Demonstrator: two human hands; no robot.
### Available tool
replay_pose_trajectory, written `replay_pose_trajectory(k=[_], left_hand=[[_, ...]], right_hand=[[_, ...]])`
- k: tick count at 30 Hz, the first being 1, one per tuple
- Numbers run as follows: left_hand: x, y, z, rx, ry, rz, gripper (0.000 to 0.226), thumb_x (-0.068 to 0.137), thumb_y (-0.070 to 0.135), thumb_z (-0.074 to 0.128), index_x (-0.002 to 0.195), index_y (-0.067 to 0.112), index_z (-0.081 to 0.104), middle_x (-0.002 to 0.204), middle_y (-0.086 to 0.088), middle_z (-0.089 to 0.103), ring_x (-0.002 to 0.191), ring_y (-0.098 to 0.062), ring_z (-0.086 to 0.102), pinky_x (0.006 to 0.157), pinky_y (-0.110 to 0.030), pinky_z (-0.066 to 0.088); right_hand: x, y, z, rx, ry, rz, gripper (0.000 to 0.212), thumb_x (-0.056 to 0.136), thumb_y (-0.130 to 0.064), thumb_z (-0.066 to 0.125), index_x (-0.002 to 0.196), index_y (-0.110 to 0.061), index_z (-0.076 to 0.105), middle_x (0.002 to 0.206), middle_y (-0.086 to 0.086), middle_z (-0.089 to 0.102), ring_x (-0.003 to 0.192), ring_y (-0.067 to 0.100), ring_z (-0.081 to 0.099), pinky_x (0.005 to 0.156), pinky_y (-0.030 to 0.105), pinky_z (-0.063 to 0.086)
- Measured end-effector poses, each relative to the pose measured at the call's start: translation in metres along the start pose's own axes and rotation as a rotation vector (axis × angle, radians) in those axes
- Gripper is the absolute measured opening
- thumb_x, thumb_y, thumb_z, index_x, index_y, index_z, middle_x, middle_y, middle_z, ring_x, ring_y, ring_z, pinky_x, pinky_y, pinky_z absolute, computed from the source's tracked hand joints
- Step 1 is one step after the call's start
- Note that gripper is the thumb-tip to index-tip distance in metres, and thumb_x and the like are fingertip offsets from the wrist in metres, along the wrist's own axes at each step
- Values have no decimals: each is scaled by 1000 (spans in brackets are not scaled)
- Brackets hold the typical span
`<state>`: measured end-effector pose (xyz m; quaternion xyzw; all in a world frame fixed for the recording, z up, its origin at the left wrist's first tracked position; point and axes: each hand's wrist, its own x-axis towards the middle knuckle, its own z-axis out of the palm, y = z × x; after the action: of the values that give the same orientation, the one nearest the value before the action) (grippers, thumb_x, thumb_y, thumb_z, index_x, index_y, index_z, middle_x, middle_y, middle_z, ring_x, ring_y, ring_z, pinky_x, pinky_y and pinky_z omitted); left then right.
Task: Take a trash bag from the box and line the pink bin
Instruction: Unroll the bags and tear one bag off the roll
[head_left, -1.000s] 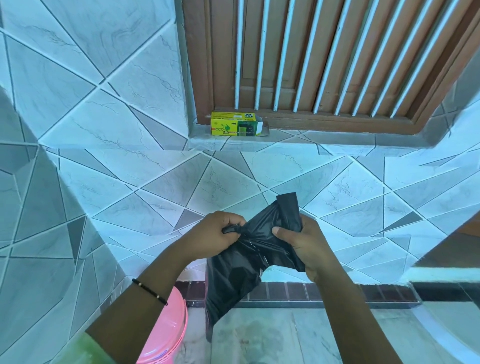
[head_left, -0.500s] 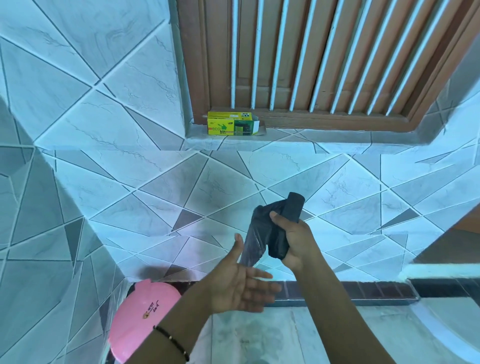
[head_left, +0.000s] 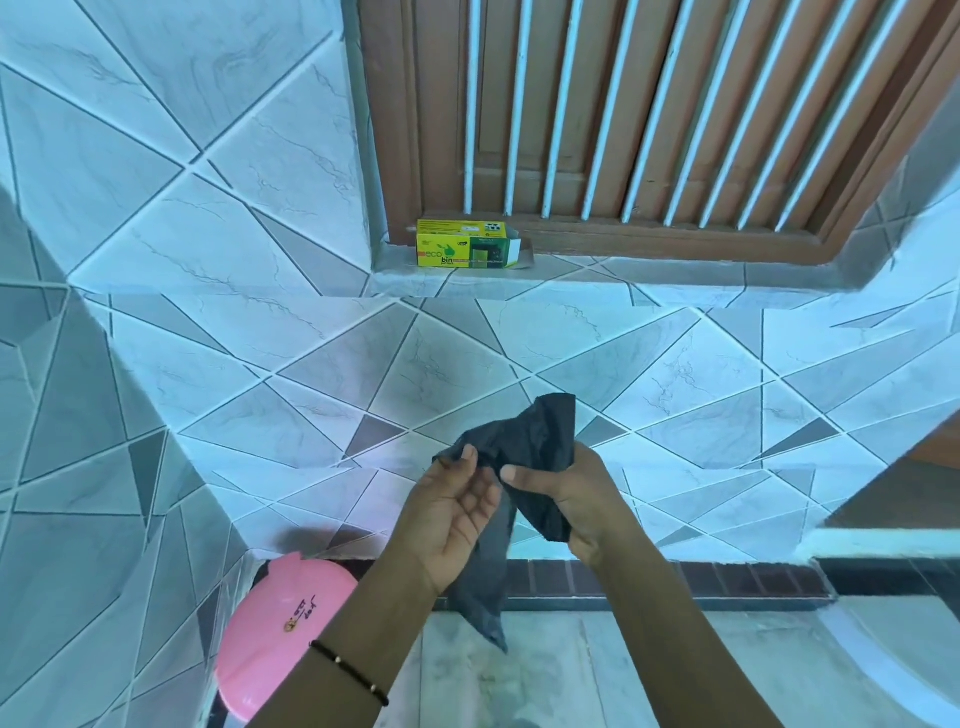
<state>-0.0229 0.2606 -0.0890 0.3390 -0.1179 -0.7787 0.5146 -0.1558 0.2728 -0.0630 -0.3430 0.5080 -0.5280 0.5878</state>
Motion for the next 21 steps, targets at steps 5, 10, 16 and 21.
replay_pose_trajectory(k=[5, 10, 16, 21], left_hand=[[0, -4, -6, 108, 30, 45, 6, 86, 8, 61, 83, 14, 62, 67, 3, 73, 55, -6, 66, 54, -18, 55], [0, -5, -11, 374, 118, 262, 10, 79, 4, 69, 83, 12, 66, 69, 2, 73, 62, -8, 68, 56, -19, 55], [-3, -5, -13, 843, 139, 515, 16, 78, 4, 71, 78, 19, 64, 68, 5, 73, 58, -5, 65, 60, -19, 54], [0, -6, -14, 976, 153, 537, 15, 84, 10, 66, 85, 23, 60, 78, 1, 72, 57, -5, 64, 58, -22, 54]], right_hand=[[0, 1, 0, -99, 68, -5, 32, 65, 13, 75, 90, -5, 67, 85, 13, 75, 79, 30, 72, 73, 40, 59], [1, -2, -2, -272, 49, -25, 30, 67, 11, 74, 89, -8, 68, 85, 8, 75, 77, 27, 72, 72, 37, 60], [1, 1, -2, -509, 36, -53, 25, 66, 5, 74, 87, -5, 64, 84, 18, 70, 79, 34, 68, 77, 42, 56], [-1, 2, 3, -565, 19, -78, 21, 66, 2, 73, 84, -2, 62, 79, 21, 66, 73, 31, 64, 74, 46, 55]])
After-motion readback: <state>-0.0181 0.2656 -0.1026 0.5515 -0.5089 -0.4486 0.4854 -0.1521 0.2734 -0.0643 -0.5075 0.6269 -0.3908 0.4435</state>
